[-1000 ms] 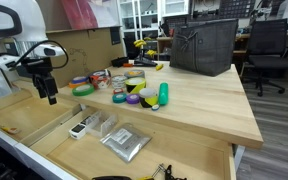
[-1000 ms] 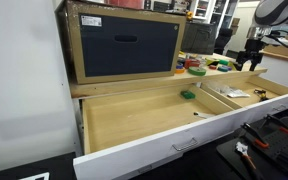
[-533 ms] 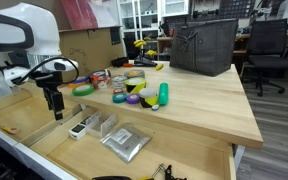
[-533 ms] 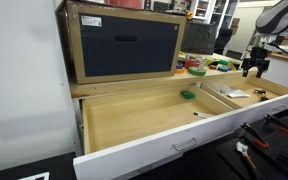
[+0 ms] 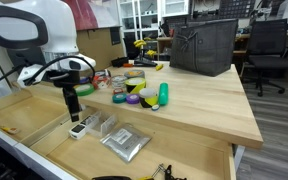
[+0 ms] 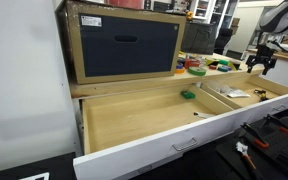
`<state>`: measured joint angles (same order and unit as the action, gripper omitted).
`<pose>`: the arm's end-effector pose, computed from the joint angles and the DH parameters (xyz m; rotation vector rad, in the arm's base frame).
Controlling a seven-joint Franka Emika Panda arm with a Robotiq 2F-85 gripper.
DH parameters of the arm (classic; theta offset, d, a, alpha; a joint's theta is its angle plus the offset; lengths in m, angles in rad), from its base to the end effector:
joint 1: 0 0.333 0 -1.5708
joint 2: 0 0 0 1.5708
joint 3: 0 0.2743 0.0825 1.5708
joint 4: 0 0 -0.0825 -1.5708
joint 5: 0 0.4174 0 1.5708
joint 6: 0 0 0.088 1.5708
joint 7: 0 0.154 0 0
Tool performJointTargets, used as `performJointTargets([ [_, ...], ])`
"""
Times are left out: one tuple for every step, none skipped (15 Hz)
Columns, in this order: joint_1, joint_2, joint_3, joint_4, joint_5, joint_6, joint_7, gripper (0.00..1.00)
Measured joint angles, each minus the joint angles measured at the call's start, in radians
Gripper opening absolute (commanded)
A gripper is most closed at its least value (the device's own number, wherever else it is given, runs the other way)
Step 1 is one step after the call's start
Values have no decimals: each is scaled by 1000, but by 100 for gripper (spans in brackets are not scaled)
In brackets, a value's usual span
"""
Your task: Remove the black and yellow tool from the open drawer and place it on the counter.
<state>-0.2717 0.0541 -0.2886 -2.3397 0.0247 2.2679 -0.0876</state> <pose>0.4316 -0.2714 0.1898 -3.0021 0.7511 0.1802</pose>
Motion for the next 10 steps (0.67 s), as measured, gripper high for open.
performJointTargets([
  [-11, 8, -7, 15, 6, 0, 0, 100],
  [-20, 11, -12, 28, 10, 0, -1, 100],
  [-24, 6, -14, 35, 9, 0, -2, 100],
  [-24, -3, -14, 39, 8, 0, -2, 100],
  [-23, -13, -12, 39, 8, 0, -2, 100],
  [-21, -20, -11, 39, 8, 0, -2, 100],
  [-21, -23, -10, 39, 8, 0, -2, 100],
  [-21, -24, -10, 39, 8, 0, -2, 100],
  [-21, -23, -10, 39, 8, 0, -2, 100],
  [-21, -22, -9, 39, 7, 0, -1, 100],
])
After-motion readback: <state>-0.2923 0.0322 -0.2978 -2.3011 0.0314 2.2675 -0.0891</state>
